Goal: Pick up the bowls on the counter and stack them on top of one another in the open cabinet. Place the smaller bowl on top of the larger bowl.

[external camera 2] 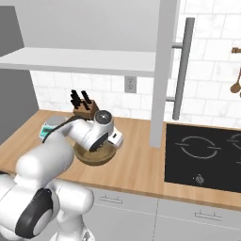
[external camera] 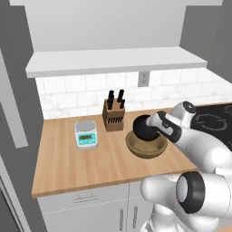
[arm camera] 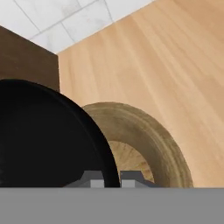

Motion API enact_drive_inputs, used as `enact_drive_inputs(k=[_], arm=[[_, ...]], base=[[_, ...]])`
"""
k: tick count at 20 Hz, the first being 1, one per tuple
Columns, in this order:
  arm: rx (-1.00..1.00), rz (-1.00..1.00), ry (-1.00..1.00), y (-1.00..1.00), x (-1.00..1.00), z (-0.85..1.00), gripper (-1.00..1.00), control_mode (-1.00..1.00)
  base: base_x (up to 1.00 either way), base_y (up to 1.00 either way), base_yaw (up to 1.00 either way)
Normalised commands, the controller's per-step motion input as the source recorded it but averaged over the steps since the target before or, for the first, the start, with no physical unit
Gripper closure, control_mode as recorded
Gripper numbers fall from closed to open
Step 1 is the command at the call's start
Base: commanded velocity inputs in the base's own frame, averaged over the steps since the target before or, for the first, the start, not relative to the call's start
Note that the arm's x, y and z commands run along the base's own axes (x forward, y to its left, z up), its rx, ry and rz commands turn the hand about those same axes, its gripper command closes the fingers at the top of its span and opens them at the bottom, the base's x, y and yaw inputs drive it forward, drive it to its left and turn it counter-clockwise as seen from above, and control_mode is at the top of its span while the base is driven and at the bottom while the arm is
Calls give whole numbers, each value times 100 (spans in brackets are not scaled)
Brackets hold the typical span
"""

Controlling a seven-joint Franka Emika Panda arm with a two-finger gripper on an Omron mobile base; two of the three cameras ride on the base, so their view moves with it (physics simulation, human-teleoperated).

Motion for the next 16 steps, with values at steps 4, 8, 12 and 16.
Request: enact_drive_inputs(k=[4, 8, 12, 16], arm=[[0, 0, 11, -17, 0, -31, 100, -100], [0, 0, 16, 0, 0, -29, 100, -100], [0, 0, 17, 8, 0, -29, 100, -100], [0, 0, 11, 6, 0, -25, 100, -100]], base=[[0, 0, 0], [0, 0, 0], [0, 0, 0], [0, 0, 0]])
